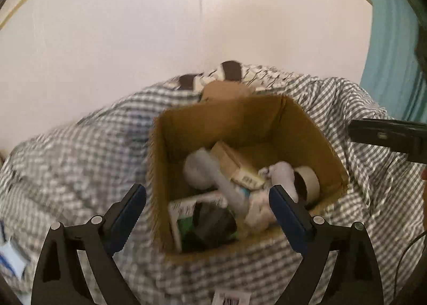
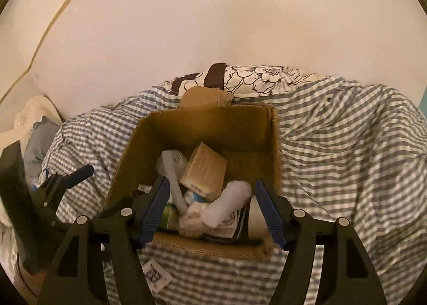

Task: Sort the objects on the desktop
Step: 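Carry the black case and plug adapter into the cardboard box and release both, then grasp the white toothpaste tube with the left tool while the right tool grasps the green packet, then carry the tube and green packet into the cardboard box and release both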

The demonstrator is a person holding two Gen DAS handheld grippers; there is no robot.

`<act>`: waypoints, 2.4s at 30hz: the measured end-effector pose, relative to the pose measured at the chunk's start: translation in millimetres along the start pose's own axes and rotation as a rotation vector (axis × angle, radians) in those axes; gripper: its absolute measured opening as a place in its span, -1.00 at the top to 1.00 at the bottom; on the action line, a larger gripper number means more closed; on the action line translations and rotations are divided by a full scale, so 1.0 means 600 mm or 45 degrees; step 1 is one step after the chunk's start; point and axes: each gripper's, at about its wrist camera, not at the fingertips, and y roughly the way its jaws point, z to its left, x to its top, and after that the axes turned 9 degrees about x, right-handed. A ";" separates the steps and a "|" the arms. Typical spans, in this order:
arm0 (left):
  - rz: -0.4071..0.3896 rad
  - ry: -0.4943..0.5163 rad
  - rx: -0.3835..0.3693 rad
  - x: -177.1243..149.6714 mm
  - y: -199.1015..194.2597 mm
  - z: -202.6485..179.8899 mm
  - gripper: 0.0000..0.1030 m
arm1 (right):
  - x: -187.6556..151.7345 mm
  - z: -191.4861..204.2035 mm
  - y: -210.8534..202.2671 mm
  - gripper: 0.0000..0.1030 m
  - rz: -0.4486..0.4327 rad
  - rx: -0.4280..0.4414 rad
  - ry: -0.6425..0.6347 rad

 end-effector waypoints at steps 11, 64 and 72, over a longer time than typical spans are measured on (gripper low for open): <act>0.270 -0.150 -0.012 -0.255 -0.063 0.028 -0.86 | -0.266 0.045 -0.097 -0.30 0.183 0.016 -0.072; 0.298 -0.231 -0.212 -0.223 -0.140 0.083 0.51 | -0.257 0.092 -0.099 0.15 0.316 0.147 0.007; 0.212 -0.202 -0.220 -0.113 -0.093 0.078 0.51 | -0.115 0.098 -0.092 0.15 0.153 0.183 -0.071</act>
